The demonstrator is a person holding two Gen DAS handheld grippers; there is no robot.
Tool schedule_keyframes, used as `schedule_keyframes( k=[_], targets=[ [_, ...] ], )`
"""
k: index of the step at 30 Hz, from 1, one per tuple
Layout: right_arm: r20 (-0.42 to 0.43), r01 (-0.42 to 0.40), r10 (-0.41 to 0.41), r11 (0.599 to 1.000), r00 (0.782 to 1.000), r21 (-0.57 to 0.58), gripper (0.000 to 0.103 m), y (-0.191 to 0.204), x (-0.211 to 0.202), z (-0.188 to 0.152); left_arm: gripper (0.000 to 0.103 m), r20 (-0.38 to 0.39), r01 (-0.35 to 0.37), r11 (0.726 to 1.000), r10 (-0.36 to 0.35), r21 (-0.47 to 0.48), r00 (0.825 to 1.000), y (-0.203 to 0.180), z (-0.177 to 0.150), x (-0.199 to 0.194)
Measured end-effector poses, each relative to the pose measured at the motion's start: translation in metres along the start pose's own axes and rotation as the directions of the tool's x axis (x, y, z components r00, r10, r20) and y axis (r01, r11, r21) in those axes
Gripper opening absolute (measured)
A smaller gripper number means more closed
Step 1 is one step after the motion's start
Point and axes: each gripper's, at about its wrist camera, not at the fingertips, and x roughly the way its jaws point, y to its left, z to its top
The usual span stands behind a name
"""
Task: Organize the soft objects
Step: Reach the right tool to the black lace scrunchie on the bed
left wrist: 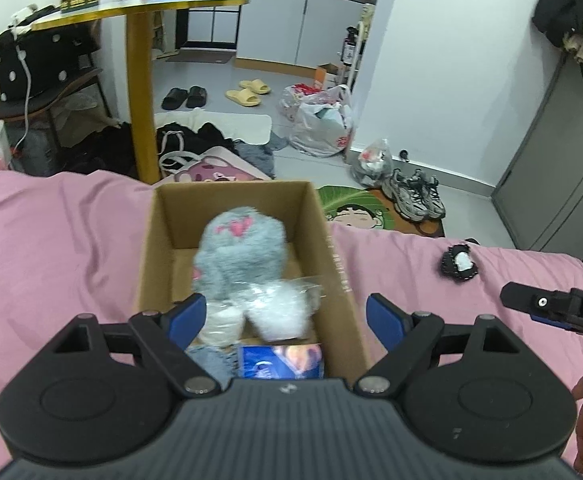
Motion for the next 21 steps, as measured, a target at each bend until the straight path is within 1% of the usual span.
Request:
schedule_keyframes(
  k=[8,12,16,19,21],
  targets=[
    [0.021,0.049,-0.05,0.998,0.999,0.04,0.103,-0.033,-0.008,0.005,0.086,0.021,0.028,0.997,-0.029,0.069,0.999,-0.041,0.008,0.015],
    [0.024,0.067,-0.069,0.997,0.997,0.048,0.103,-0.049,-0.01,0.011,0.086,0.03,0.06,0.994,-0.062,0.087,0.998,-0.065,0.015,0.028],
    [0.015,0.071,-0.072,0.995,0.997,0.065,0.095,-0.063,-0.008,0.016,0.086,0.02,0.085,0.99,-0.088,0.111,0.996,-0.088,0.019,0.044],
    [0.008,0.081,-0.082,0.994,0.997,0.073,0.093,-0.071,-0.005,0.018,0.086,0.016,0.101,0.986,-0.104,0.13,0.994,-0.104,0.02,0.057],
    [0.0,0.08,-0.08,0.993,0.997,0.082,0.087,-0.078,-0.002,0.02,0.086,0.011,0.107,0.986,-0.109,0.129,0.994,-0.113,0.02,0.065]
  ],
)
